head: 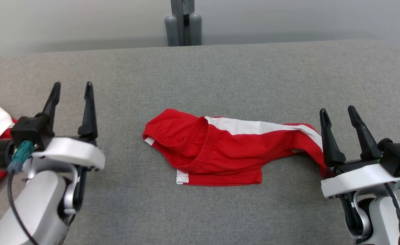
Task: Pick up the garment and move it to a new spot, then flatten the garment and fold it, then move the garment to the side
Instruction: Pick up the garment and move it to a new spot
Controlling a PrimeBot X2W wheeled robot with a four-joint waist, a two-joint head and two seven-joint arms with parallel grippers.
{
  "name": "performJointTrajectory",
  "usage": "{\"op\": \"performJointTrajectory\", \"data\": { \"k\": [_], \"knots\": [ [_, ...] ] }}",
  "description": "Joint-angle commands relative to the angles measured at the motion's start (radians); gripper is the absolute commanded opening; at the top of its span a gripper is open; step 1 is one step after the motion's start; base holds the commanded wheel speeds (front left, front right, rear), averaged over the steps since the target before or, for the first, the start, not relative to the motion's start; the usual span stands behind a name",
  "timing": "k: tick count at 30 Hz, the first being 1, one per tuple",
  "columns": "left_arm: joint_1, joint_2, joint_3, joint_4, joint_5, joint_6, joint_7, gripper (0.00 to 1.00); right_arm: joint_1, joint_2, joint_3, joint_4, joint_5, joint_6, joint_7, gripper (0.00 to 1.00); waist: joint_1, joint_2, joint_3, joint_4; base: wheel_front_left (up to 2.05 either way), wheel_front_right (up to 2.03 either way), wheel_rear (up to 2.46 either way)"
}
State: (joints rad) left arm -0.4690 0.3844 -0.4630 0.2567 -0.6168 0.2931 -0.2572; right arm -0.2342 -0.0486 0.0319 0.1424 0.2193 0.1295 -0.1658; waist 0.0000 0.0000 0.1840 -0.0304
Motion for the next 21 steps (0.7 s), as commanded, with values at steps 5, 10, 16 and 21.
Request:
{"op": "performJointTrajectory", "data": {
  "k": [5, 10, 16, 21],
  "knots": [
    [0.113, 0.069, 0.033, -0.076, 0.021, 0.027, -0.005, 1.0, 0.031, -0.006, -0.003, -0.012, -0.015, 0.002, 0.013, 1.0, 0.0, 0.0, -0.04, 0.007, 0.0, 0.0, 0.0],
    [0.211, 0.11, 0.033, -0.157, 0.029, 0.057, 0.001, 1.0, 0.064, -0.008, -0.002, -0.023, -0.032, 0.002, 0.026, 1.0, 0.0, 0.0, -0.07, 0.006, 0.0, 0.0, 0.0],
    [0.311, 0.133, 0.022, -0.251, 0.036, 0.105, 0.024, 1.0, 0.121, -0.007, -0.014, -0.047, -0.033, 0.002, 0.05, 1.0, 0.0, 0.0, -0.111, 0.001, 0.0, 0.0, 0.0],
    [0.366, 0.149, 0.017, -0.288, 0.026, 0.123, 0.043, 1.0, 0.171, -0.007, -0.022, -0.073, -0.039, 0.002, 0.074, 1.0, 0.0, 0.0, -0.138, -0.002, 0.0, 0.0, 0.0]
  ]
}}
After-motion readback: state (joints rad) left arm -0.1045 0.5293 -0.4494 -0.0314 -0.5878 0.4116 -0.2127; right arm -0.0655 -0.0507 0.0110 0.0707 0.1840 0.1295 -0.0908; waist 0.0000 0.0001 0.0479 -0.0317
